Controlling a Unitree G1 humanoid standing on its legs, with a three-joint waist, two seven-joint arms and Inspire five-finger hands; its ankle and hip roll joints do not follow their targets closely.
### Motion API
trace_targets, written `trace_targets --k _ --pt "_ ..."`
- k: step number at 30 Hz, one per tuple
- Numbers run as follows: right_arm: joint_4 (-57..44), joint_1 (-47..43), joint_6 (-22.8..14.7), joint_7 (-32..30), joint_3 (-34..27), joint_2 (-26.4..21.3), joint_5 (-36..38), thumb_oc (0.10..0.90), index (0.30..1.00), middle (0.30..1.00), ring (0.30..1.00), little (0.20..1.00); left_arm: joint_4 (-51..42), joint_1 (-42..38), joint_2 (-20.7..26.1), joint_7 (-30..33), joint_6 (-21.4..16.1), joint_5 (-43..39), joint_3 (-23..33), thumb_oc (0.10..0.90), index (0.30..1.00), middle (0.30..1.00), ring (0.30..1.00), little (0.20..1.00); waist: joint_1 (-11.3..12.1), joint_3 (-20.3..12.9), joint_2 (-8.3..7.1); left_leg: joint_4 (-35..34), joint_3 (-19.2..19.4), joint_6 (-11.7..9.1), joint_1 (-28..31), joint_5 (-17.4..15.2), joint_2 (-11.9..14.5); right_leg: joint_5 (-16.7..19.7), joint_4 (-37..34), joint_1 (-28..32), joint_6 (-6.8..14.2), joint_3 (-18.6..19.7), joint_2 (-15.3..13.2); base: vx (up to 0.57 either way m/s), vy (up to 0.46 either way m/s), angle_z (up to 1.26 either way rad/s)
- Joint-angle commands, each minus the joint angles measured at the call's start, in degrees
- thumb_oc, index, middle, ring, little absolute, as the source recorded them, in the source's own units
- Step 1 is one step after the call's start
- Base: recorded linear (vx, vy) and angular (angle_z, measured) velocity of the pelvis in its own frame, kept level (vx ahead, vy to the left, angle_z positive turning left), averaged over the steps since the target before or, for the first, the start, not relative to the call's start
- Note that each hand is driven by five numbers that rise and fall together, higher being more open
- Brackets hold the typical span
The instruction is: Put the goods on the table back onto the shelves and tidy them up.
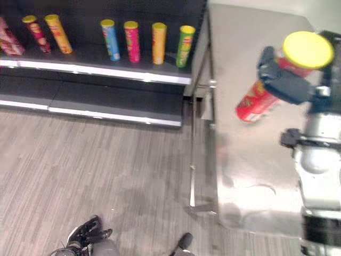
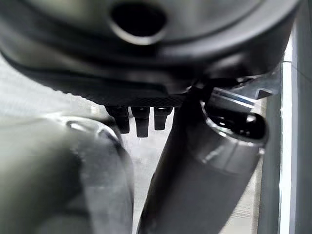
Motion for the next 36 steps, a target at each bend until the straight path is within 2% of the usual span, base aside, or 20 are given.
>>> trace_targets --k 1,4,5,8,9,10,13,18,20,25,26,27,28,29,30,31,32,34,35,36 --pt "-3.9 -9.9 -4.5 -3.1 1.3 -7.2 -1.2 0.400 0.300 0.300 0.300 0.300 -5.2 -1.1 8.1 0.5 -3.8 3.7 1.1 0.800 0.900 0.900 0.900 0.900 1.2 -7.1 -2.02 1.1 -1.4 3.7 -2.3 -4.0 -1.6 0.1 5.3 -0.3 3.7 3.9 -7.3 0.02 0.448 0.34" --pt "-3.4 -11.2 -4.1 -2.6 3.2 -6.9 -0.5 0.400 0.300 0.300 0.300 0.300 -4.9 -3.4 10.2 1.4 -3.7 3.8 1.8 0.800 0.900 0.900 0.900 0.900 0.8 -6.4 -2.57 -1.1 -1.1 6.1 -1.7 -4.9 -5.2 -0.3 12.3 -2.3 3.5 5.8 -8.3 0.08 0.403 0.12" --pt "-3.4 -9.7 -4.0 -1.8 2.5 -7.2 0.0 0.400 0.300 0.300 0.300 0.300 -4.8 -4.8 10.2 1.7 -3.6 2.9 1.7 0.800 0.900 0.900 0.900 0.900 -0.7 -5.8 -2.99 -2.6 -2.4 7.9 -1.8 -3.9 -8.1 -2.7 15.4 -4.0 2.1 11.0 -4.6 0.09 0.335 1.04" --pt "-3.3 -7.8 -4.4 -1.6 0.2 -7.7 1.4 0.400 0.300 0.300 0.300 0.300 -4.3 -5.6 9.6 1.3 -2.9 2.4 0.8 0.800 0.900 0.900 0.900 0.900 -1.9 -5.8 -2.41 -4.8 -6.1 9.3 -0.2 -4.2 -11.0 -11.7 17.6 -5.9 -0.6 16.2 2.6 0.19 0.298 1.54" --pt "-3.6 -7.3 -4.8 -1.2 -0.4 -7.8 2.2 0.400 0.300 0.300 0.300 0.300 -4.4 -5.8 9.1 0.9 -2.8 2.2 0.4 0.800 0.900 0.900 0.900 0.900 -3.0 -4.9 -2.29 -5.0 -8.4 9.9 1.1 -4.8 -12.8 -14.8 16.3 -8.6 -2.0 20.7 7.2 0.32 0.215 1.40" --pt "-3.3 -7.1 -4.8 -0.9 -0.5 -8.1 2.7 0.400 0.300 0.300 0.300 0.300 -4.7 -5.5 8.3 0.5 -2.8 2.0 0.3 0.800 0.900 0.900 0.900 0.900 -3.7 -4.0 -2.40 -5.3 -10.4 10.4 2.9 -6.1 -14.5 -14.7 13.8 -11.4 -2.1 25.1 11.0 0.24 0.157 0.94" --pt "-3.3 -6.5 -5.0 -0.6 -0.9 -7.7 2.6 0.400 0.300 0.300 0.300 0.300 -5.1 -5.4 7.0 -0.3 -2.8 2.4 -0.1 0.800 0.900 0.900 0.900 0.900 -4.9 -2.4 -2.79 -5.6 -13.4 11.2 5.4 -7.4 -17.4 -10.0 8.5 -16.6 -1.6 28.1 14.8 0.23 0.082 0.77" --pt "-4.7 -2.6 -5.2 0.6 -2.7 -4.3 2.4 0.400 0.300 0.300 0.300 0.300 -7.1 -3.9 6.1 -2.2 -2.3 4.8 -0.3 0.800 0.900 0.900 0.900 0.900 -7.5 -1.5 -3.03 -5.6 -16.9 12.0 11.1 -11.7 -20.1 -3.4 1.0 -20.0 0.5 21.2 16.1 0.38 0.040 0.90" --pt "-6.4 0.0 -5.3 3.0 -2.9 -2.0 2.5 0.400 0.300 0.300 0.300 0.300 -8.0 -3.1 5.3 -3.1 -2.3 6.1 -1.0 0.800 0.900 0.900 0.900 0.900 -8.3 -3.2 -2.73 -5.6 -17.0 12.6 14.4 -14.6 -20.8 -3.0 0.9 -17.6 -1.0 18.6 15.5 0.49 -0.001 -0.08" --pt "-9.4 1.5 -5.5 4.9 -2.3 0.5 3.0 0.400 0.300 0.300 0.300 0.300 -9.4 -3.1 4.5 -2.8 -2.6 5.1 -1.5 0.800 0.900 0.900 0.900 0.900 -9.6 -4.1 -0.84 4.0 -14.2 10.0 15.0 -19.7 -18.2 -6.3 3.0 -14.1 -2.8 16.4 16.0 0.30 -0.032 0.04" --pt "-10.0 1.4 -5.8 5.2 -2.2 0.9 3.3 0.400 0.300 0.300 0.300 0.300 -9.7 -3.1 4.5 -2.6 -2.6 4.5 -1.5 0.800 0.900 0.900 0.900 0.900 -9.7 -3.8 -1.07 10.3 -12.8 8.4 12.5 -18.6 -17.7 -6.9 3.1 -13.0 -3.4 16.3 15.7 0.21 -0.035 -0.10" --pt "-10.6 1.1 -6.0 5.1 -2.3 1.1 3.7 0.400 0.300 0.300 0.300 0.300 -10.6 -3.1 4.5 -2.4 -2.8 3.6 -1.6 0.800 0.900 0.900 0.900 0.900 -9.0 -2.4 -1.45 24.7 -10.5 4.3 5.9 -13.9 -15.6 -8.5 2.8 -10.3 -4.8 16.5 15.8 0.13 -0.044 -0.16" --pt "-10.5 0.4 -6.2 4.7 -2.2 0.9 4.0 0.400 0.300 0.300 0.300 0.300 -11.6 -3.4 4.9 -2.1 -2.8 3.1 -1.6 0.800 0.900 0.900 0.900 0.900 -8.8 -1.4 -2.37 33.9 -7.5 2.6 -0.4 -9.6 -12.1 -10.0 2.3 -9.1 -5.9 16.0 15.2 0.07 -0.040 -0.21" --pt "-10.5 0.3 -6.2 4.7 -2.2 1.0 4.0 0.400 0.300 0.300 0.300 0.300 -11.7 -3.3 5.0 -2.1 -2.8 3.1 -1.5 0.800 0.900 0.900 0.900 0.900 -8.7 -1.4 -2.27 34.6 -7.5 2.5 -0.9 -9.8 -11.9 -10.1 2.3 -9.3 -6.0 16.0 15.4 0.17 0.129 -0.31" --pt "-10.2 -0.3 -5.9 4.9 -1.6 0.0 4.1 0.400 0.300 0.300 0.300 0.300 -12.2 -3.2 5.1 -2.4 -2.6 3.1 -1.5 0.800 0.900 0.900 0.900 0.900 -8.3 -0.9 -1.87 30.7 -4.1 5.6 -2.3 -14.0 -5.2 -11.5 1.6 -7.2 -5.1 17.4 15.4 0.28 0.357 -0.40" --pt "-10.2 -0.6 -6.0 5.1 -1.0 -0.3 4.3 0.400 0.300 0.300 0.300 0.300 -12.1 -3.3 5.3 -2.4 -2.7 3.6 -1.9 0.800 0.900 0.900 0.900 0.900 -8.2 -1.0 -2.22 23.0 -5.3 6.1 -2.3 -14.2 -1.6 -11.5 1.8 -7.2 -3.8 18.9 13.3 0.30 0.358 -0.47" --pt "-10.1 -0.6 -6.0 5.1 -1.0 -0.3 4.3 0.400 0.300 0.300 0.300 0.300 -12.1 -3.3 5.3 -2.3 -2.7 3.6 -1.8 0.800 0.900 0.900 0.900 0.900 -8.1 -1.1 -2.29 22.4 -5.1 6.1 -2.0 -13.9 -1.7 -11.6 1.9 -7.2 -3.8 19.0 13.2 0.24 0.497 -0.66" --pt "-9.3 -0.8 -6.5 4.9 0.3 -1.2 4.6 0.400 0.300 0.300 0.300 0.300 -12.1 -3.1 5.9 -1.6 -3.1 4.2 -1.9 0.800 0.900 0.900 0.900 0.900 -7.2 -1.5 -1.53 9.1 -10.2 3.8 -2.7 -4.4 4.2 -12.6 1.9 -6.8 -1.7 22.0 10.9 0.32 0.621 -0.62" --pt "-8.7 0.1 -6.3 4.9 0.6 -1.8 4.3 0.400 0.300 0.300 0.300 0.300 -12.0 -2.7 5.9 -1.0 -3.3 4.3 -1.8 0.800 0.900 0.900 0.900 0.900 -6.2 -2.1 -0.88 1.8 -16.3 1.8 -3.5 1.1 6.1 -13.3 2.0 -5.9 -0.7 24.8 9.7 0.30 0.476 -0.60" --pt "-8.7 0.3 -6.4 4.8 0.5 -1.9 4.3 0.400 0.300 0.300 0.300 0.300 -12.0 -2.7 5.8 -1.0 -3.3 4.3 -2.0 0.800 0.900 0.900 0.900 0.900 -6.4 -2.3 -0.70 0.7 -16.5 1.6 -3.2 1.8 6.2 -13.4 2.1 -5.9 -0.8 24.5 9.8 0.32 0.496 -0.87"
